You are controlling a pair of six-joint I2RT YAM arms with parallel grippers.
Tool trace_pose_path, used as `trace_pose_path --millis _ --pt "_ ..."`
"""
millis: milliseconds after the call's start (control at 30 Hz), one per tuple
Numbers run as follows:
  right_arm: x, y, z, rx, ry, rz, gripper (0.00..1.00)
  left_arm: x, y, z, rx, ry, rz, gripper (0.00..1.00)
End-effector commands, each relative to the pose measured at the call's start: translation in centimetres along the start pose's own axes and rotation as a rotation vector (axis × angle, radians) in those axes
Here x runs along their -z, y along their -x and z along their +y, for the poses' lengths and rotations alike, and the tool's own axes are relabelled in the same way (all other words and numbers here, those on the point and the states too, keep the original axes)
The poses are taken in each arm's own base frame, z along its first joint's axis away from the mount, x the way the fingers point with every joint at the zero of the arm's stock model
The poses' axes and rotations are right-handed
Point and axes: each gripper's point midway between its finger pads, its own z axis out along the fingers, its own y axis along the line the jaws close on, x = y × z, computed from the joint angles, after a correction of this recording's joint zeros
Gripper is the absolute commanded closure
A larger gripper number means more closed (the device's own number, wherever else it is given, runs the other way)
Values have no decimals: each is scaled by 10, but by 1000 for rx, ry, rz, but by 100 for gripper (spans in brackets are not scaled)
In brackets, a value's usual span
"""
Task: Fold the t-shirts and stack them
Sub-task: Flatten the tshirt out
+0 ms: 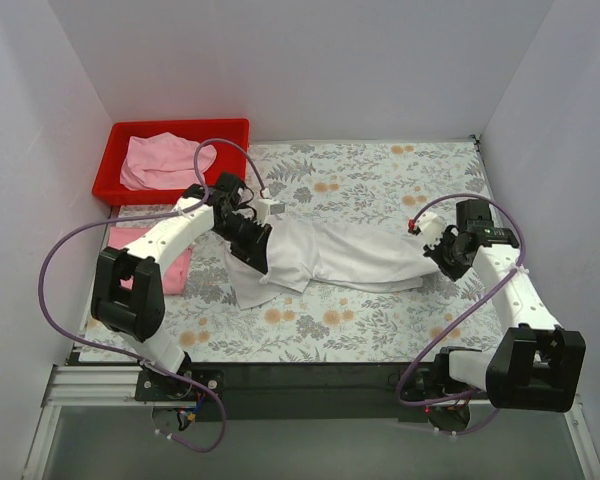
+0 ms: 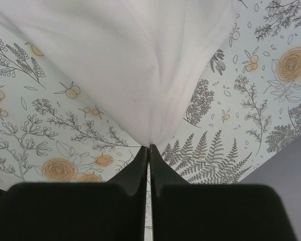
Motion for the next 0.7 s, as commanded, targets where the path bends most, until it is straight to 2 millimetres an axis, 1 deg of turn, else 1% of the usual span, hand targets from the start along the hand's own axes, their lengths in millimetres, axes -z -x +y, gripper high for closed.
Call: trace_pose_path --millis 0,33,67,100,167,200,233,267,300,333,367,400,467,500,533,567,600,633,667 --pt "21 14 -19 26 -72 -45 99 33 6 -65 44 -242 -17 100" --pt "20 14 -23 25 -74 -35 99 32 6 -68 76 -269 -6 100" --pt "18 14 -24 23 -69 -29 99 26 4 -71 136 -327 13 100" --pt "16 14 -25 20 -61 -26 99 21 5 -68 180 -348 14 100" --pt "8 12 -28 6 -38 -9 99 16 4 -69 297 -438 11 100" --pt "6 11 -27 1 -27 -5 99 10 -1 -65 372 -499 9 100" --pt "4 11 -27 2 -20 -3 99 7 -4 -63 404 -512 8 100" --pt "2 11 -26 2 -13 3 99 6 -5 -58 423 -500 -1 100" --pt "1 10 -26 4 -11 5 99 1 -11 -48 493 -485 -19 100" --pt "-1 9 -26 5 -7 10 99 7 -10 -48 494 -493 -55 100" --pt "0 9 -27 11 -11 11 99 7 -14 -48 506 -490 -59 100" --pt "-1 8 -27 12 -9 14 99 6 -17 -45 519 -468 -58 100" --pt "-3 9 -26 9 -5 12 99 0 -29 -40 539 -407 -50 100" --pt "-3 10 -26 6 -1 9 99 -3 -30 -37 531 -380 -61 98" --pt "-4 10 -26 4 1 9 99 -7 -43 -31 566 -308 -47 89" --pt "-4 10 -25 0 6 11 99 -8 -46 -29 568 -274 -57 80" --pt "-5 10 -25 -7 10 8 99 -9 -47 -24 563 -238 -80 63" --pt "-5 10 -24 -7 12 6 99 -9 -50 -23 588 -216 -82 58" --pt "-5 10 -23 -7 16 6 99 -4 -48 -24 570 -205 -103 54"
